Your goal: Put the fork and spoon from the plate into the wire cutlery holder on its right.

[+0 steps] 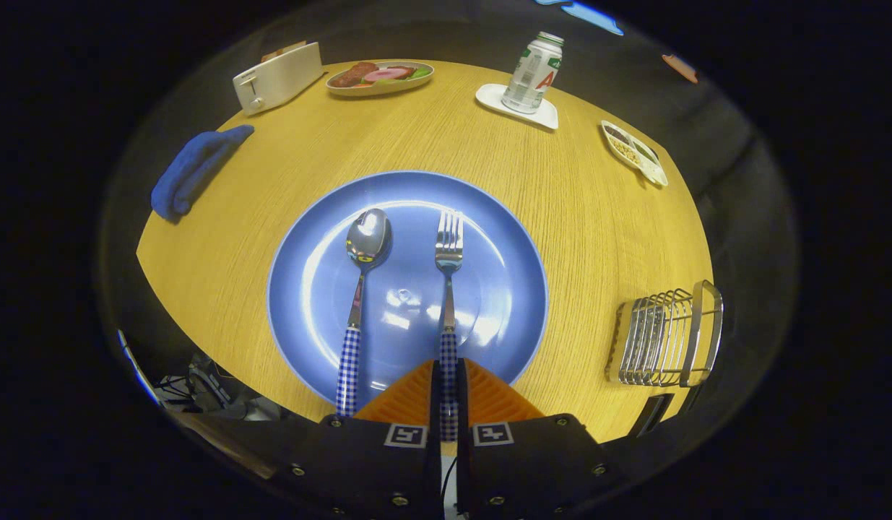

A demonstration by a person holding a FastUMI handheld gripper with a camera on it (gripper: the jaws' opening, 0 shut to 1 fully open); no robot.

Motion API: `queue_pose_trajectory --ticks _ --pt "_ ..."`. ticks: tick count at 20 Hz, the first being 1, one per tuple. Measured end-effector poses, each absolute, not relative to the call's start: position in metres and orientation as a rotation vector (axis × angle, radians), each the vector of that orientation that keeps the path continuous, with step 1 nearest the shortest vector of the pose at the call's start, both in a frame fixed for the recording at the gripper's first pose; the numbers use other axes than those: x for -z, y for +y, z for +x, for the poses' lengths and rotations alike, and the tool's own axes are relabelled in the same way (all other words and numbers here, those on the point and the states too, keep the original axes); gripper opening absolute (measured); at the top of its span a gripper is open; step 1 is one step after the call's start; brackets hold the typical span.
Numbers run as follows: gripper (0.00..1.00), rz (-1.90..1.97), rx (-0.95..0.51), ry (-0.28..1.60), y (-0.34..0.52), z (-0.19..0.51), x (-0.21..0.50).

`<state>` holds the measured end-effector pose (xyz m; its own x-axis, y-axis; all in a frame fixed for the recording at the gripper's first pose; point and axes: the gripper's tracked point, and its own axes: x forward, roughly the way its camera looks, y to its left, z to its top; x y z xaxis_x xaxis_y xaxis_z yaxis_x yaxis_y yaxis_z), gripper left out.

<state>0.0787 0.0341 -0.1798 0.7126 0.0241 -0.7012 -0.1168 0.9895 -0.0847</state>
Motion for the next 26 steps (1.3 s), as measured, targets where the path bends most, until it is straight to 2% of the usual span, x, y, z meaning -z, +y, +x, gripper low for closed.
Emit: queue_pose_trajectory --ticks 1,2,17,26 --pt "0.09 -0.144 -0.065 0.777 0.029 0.080 0.178" --pt "0.02 -0.167 -0.070 0.790 0.024 0.079 0.177" --pt "0.02 -0.280 -0.163 0.867 -0.012 0.029 0.152" --pt "0.02 -0.430 -0.086 0.900 -0.079 -0.002 0.127"
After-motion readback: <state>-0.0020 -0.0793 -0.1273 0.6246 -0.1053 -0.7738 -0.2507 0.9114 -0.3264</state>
